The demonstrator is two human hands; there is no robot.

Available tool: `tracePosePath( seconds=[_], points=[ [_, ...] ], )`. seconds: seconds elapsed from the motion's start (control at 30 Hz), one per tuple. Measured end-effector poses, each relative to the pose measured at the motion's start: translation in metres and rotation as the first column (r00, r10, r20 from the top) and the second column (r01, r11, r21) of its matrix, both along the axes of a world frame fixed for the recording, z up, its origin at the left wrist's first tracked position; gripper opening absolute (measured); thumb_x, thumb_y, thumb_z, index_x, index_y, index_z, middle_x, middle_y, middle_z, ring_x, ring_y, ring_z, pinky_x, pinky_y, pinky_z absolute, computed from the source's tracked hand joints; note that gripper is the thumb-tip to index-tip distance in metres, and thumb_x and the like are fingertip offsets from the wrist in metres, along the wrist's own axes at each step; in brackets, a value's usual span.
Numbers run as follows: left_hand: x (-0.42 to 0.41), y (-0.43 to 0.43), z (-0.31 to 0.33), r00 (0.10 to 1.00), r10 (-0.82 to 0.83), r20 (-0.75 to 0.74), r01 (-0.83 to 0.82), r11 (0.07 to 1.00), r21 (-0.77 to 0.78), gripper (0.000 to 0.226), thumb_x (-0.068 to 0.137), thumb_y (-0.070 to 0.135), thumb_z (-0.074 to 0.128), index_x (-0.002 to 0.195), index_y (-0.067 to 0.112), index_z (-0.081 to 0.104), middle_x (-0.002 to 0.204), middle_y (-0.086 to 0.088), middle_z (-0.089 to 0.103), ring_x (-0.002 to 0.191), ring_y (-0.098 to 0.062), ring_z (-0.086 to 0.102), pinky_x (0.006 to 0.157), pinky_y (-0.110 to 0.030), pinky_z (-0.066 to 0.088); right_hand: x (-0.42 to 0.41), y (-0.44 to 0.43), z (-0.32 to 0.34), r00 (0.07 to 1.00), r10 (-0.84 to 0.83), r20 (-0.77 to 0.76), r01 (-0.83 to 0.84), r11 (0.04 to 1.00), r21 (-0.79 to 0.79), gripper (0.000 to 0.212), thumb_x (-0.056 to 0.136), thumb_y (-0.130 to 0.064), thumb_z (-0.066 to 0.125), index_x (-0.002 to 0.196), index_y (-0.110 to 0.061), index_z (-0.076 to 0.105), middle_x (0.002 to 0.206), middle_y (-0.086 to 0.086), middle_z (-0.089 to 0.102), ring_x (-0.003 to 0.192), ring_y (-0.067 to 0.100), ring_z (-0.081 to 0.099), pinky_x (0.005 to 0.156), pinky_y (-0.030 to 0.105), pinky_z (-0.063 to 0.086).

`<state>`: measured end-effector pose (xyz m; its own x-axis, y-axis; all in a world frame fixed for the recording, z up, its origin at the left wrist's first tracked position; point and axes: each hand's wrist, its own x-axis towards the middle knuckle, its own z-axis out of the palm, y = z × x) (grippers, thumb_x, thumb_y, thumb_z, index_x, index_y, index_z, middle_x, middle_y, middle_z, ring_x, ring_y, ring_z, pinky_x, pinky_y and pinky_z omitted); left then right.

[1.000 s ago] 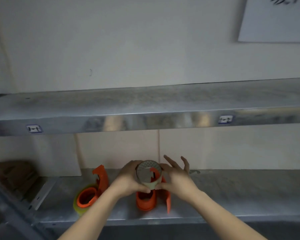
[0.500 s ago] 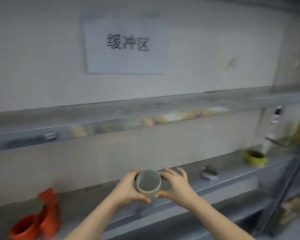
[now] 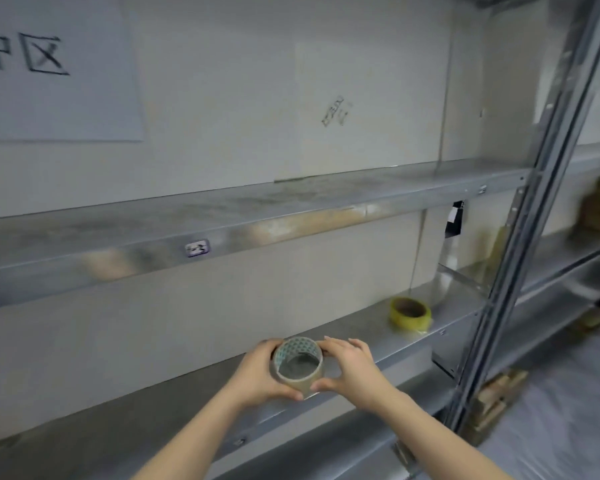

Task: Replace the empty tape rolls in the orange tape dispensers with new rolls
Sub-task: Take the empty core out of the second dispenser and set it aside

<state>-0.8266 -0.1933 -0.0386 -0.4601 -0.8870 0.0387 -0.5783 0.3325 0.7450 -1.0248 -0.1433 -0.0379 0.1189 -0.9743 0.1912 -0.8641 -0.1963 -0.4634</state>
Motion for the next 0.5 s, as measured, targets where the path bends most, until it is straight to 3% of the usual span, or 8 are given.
tracePosePath(
  seconds=[0.1, 0.23, 0.4, 0.5],
  points=[
    [-0.034, -0.025, -0.010, 0.999, 0.033, 0.013, -0.034, 0.999, 0.004, 0.079, 0.036, 0.041, 0.092, 0.104, 0.038, 0.052, 0.114, 0.010, 0.061, 0.108, -0.009, 0.058, 0.095, -0.027, 0.047, -0.031, -0.026, -0.008, 1.000, 0.011, -0.007, -0.011, 0.999, 0.038, 0.073, 0.071, -0.048, 0.072, 0.135, -0.029, 0.043, 0.138, -0.011, 0.050, 0.135, 0.006, 0.035, 0.110, 0.026, 0.014],
    [-0.075, -0.044, -0.026, 0.997, 0.075, 0.009, -0.076, 0.996, 0.049, 0.085, 0.043, 0.031, 0.094, 0.119, 0.028, 0.056, 0.115, 0.011, 0.060, 0.108, -0.008, 0.058, 0.091, -0.022, 0.047, -0.071, -0.053, -0.014, 0.999, 0.024, -0.037, -0.021, 0.996, 0.088, 0.073, 0.071, -0.048, 0.072, 0.135, -0.027, 0.043, 0.138, -0.010, 0.050, 0.130, 0.008, 0.040, 0.111, 0.027, 0.017],
    [-0.122, -0.070, -0.052, 0.985, 0.138, 0.106, -0.147, 0.986, 0.077, 0.095, 0.032, 0.054, 0.086, 0.120, 0.041, 0.052, 0.120, 0.015, 0.058, 0.112, -0.008, 0.057, 0.095, -0.034, 0.050, -0.115, -0.091, -0.029, 0.994, 0.068, -0.085, -0.054, 0.986, 0.155, 0.075, 0.072, -0.047, 0.071, 0.137, -0.025, 0.041, 0.138, -0.006, 0.051, 0.128, 0.015, 0.044, 0.108, 0.027, 0.026],
    [-0.150, -0.080, -0.058, 0.959, 0.196, 0.205, -0.210, 0.977, 0.045, 0.097, 0.035, 0.058, 0.083, 0.124, 0.037, 0.049, 0.126, 0.010, 0.052, 0.116, -0.013, 0.053, 0.099, -0.036, 0.047, -0.143, -0.111, -0.046, 0.992, 0.110, -0.061, -0.096, 0.974, 0.203, 0.074, 0.072, -0.045, 0.072, 0.137, -0.025, 0.042, 0.137, -0.006, 0.054, 0.126, 0.015, 0.048, 0.106, 0.030, 0.034]
  ],
)
